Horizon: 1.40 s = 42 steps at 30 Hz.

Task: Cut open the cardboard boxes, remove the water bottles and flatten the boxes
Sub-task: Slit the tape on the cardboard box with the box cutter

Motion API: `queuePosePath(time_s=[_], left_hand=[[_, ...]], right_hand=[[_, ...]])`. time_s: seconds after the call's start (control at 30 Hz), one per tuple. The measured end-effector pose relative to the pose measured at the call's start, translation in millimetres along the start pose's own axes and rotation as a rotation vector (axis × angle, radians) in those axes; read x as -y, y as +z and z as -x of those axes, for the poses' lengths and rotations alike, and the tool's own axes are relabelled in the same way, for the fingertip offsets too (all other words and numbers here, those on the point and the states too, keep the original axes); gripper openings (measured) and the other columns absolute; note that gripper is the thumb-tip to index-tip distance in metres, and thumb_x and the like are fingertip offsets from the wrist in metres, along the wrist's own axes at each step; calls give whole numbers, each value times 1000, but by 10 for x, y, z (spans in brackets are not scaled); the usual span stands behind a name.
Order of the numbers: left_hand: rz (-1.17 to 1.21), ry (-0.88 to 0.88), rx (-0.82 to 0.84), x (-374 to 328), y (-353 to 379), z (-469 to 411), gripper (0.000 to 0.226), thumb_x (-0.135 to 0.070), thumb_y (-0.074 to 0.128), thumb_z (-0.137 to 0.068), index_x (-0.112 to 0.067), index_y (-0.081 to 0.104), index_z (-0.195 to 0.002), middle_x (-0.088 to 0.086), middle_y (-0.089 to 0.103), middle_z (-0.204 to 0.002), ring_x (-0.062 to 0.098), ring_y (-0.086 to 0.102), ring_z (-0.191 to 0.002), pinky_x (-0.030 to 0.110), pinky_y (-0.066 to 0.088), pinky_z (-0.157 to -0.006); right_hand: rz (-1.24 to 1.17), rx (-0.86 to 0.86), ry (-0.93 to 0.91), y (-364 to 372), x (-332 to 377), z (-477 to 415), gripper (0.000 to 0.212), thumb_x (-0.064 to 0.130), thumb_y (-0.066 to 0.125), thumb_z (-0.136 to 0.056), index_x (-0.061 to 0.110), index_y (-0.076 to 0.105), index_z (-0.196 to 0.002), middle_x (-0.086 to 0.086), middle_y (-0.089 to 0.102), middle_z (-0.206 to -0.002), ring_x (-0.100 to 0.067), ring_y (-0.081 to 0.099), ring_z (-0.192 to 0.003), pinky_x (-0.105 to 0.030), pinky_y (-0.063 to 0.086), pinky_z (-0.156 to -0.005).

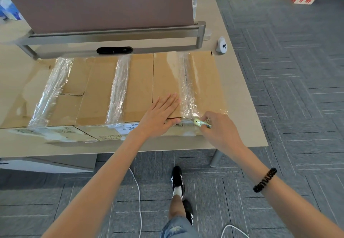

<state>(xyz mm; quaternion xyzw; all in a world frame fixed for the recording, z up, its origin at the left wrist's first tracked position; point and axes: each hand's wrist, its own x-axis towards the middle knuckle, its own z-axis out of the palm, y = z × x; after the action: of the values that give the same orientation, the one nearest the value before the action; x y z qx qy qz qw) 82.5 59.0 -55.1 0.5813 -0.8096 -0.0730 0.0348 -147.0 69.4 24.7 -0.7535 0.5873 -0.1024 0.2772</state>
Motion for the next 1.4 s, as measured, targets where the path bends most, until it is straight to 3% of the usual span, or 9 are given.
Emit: queuePosePath(time_s=[0.17,0.27,0.37,0.5,0.77,0.87,0.97,1.2,1.4], left_hand=[[124,-5,44,-20,-94,7,79,-67,18,-93,-24,2,-157,-7,-8,-163,9,-12,-150,33,-11,-122],[202,0,13,-16,-114,9,67,-57,18,-99,-24,11,-157,-6,0,-164,9,-6,-151,36,-5,-123],[158,-21,-12,-21,-153,25,62,-50,24,-102,-20,17,-156,-1,8,-164,14,3,-152,41,7,-124],[-53,-52,-27,-36,-271,49,75,-58,26,-96,-10,25,-154,14,19,-161,29,19,-149,43,21,-120],[-316,43,-25,17,-284,29,76,-56,34,-93,4,46,-138,26,49,-142,40,51,-129,44,52,-99],[-402,93,-66,20,-281,22,75,-55,29,-95,6,47,-135,27,53,-137,39,56,-123,41,53,-94],[-434,92,-50,41,-227,-5,80,-59,19,-99,7,39,-140,29,46,-143,41,49,-129,45,47,-104],[-410,73,-38,96,-102,-56,82,-59,3,-102,6,31,-144,33,33,-149,47,36,-137,53,36,-110],[-411,76,-60,84,-83,-50,81,-57,5,-103,7,36,-142,33,36,-148,49,38,-136,54,37,-110]], right_hand=[[-3,-112,-44,18,-157,24,33,17,54,-91,21,51,-124,0,61,-63,-16,49,-52,-31,34,-54],[-44,-124,-71,29,-208,22,25,20,56,-92,18,54,-117,3,68,-71,-18,58,-52,-34,48,-58],[6,-144,-132,79,-275,42,10,24,56,-95,17,59,-102,7,64,-71,-9,50,-53,-25,34,-48],[178,-186,-234,163,-321,71,19,33,43,-101,20,56,-98,13,49,-58,-9,45,-46,-22,28,-42],[145,-145,-309,323,-397,65,20,33,41,-98,17,50,-108,11,52,-82,-10,42,-54,-19,29,-43],[141,-140,-327,365,-399,41,23,33,40,-97,17,49,-110,9,58,-88,-5,35,-50,-20,24,-42],[138,-142,-339,377,-406,12,19,30,45,-97,17,49,-111,8,60,-90,1,31,-47,-20,25,-41],[149,-135,-371,381,-373,-24,23,28,52,-97,18,54,-117,7,64,-95,-5,33,-49,-21,27,-42],[103,-134,-306,419,-332,-34,21,25,56,-96,15,54,-115,16,43,-76,3,30,-48,-16,17,-45]])
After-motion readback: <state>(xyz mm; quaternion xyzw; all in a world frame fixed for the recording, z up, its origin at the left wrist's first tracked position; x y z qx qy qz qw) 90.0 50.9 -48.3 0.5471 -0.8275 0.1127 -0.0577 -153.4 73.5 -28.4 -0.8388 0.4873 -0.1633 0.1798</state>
